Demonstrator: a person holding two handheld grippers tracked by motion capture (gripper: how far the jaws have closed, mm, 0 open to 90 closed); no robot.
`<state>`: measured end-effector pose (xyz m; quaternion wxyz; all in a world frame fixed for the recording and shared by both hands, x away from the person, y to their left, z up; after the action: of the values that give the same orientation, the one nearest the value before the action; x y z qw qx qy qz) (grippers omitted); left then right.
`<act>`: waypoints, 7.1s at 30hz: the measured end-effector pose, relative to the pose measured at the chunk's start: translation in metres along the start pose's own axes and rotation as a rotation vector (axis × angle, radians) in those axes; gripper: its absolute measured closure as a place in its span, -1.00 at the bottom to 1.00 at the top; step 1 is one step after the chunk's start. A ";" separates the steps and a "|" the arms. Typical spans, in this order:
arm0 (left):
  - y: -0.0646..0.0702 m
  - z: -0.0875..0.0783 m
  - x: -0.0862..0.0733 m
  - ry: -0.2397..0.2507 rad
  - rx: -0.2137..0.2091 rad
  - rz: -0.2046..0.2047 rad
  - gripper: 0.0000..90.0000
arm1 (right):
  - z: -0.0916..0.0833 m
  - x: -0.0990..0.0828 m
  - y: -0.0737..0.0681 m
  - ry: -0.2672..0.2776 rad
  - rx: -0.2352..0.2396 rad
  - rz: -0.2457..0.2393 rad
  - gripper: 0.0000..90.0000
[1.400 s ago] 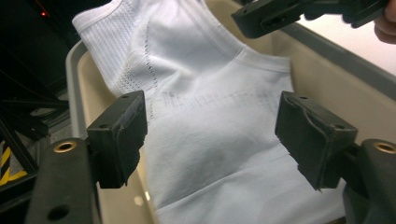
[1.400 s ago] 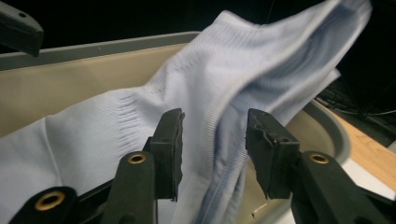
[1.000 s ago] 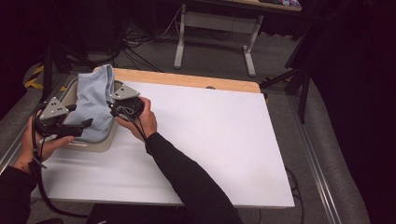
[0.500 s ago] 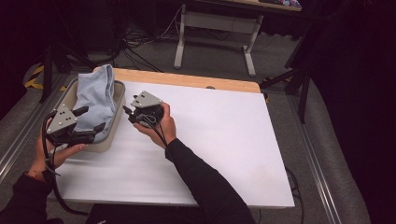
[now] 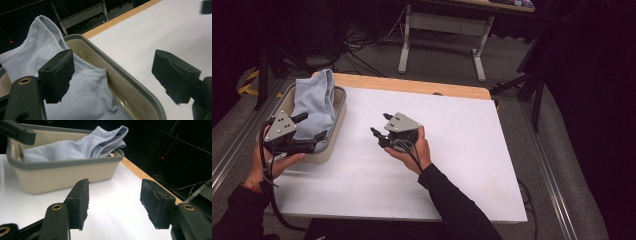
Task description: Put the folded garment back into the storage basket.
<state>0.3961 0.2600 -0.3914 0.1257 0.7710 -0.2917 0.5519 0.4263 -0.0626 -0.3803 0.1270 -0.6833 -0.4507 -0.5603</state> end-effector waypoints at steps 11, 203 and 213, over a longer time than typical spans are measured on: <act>-0.009 0.011 0.006 -0.026 0.010 -0.028 -0.64 | -0.064 -0.042 0.011 -0.028 -0.036 -0.019 -0.17; -0.103 0.099 0.032 -0.405 0.148 -0.091 -0.26 | -0.168 -0.136 0.016 -0.157 -0.160 0.055 -0.49; -0.090 0.092 0.015 -0.467 0.090 -0.031 0.52 | -0.167 -0.136 0.015 -0.164 -0.153 0.049 -0.48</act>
<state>0.5234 0.2795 -0.3990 0.0288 0.8871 -0.2760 0.3689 0.3333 -0.2487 -0.4381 0.0507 -0.7453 -0.3987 -0.5319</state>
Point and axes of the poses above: each handheld gripper's, and its own axes: z roughly forward along the jaws, x roughly out of its top, y roughly to its right, the point moved 1 cm from there along z, roughly forward along the jaws, and after that the axes turned 3 degrees about -z, right-handed, at the moved point
